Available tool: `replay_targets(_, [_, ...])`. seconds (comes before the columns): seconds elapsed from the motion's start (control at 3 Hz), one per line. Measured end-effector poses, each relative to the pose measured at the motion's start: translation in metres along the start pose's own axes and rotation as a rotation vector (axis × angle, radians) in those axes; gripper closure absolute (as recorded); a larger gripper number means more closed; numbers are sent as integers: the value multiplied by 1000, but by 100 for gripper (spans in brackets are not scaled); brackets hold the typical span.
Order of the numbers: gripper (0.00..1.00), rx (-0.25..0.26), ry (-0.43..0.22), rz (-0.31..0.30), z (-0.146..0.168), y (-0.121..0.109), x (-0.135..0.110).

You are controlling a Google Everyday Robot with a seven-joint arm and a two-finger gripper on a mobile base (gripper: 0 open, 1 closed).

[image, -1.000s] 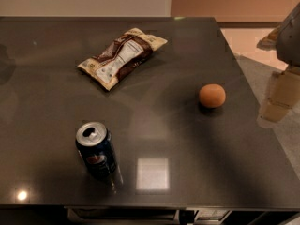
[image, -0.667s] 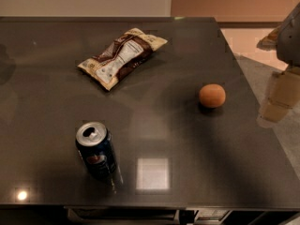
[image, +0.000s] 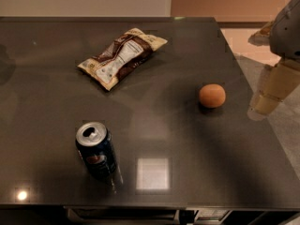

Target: Knock pepsi can over

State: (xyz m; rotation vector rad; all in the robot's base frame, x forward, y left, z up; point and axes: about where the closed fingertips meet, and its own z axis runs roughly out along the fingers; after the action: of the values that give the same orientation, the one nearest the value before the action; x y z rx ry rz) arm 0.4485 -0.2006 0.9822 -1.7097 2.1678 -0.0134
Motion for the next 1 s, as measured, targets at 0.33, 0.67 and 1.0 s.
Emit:
replay_targets(0.33, [0,-18,-105,-27,7,-1,-28])
replay_targets(0.67, [0,-39,-208,-55,14,-2,-58])
replay_targets(1.0, [0,-58,-290,-86,23,0,-88])
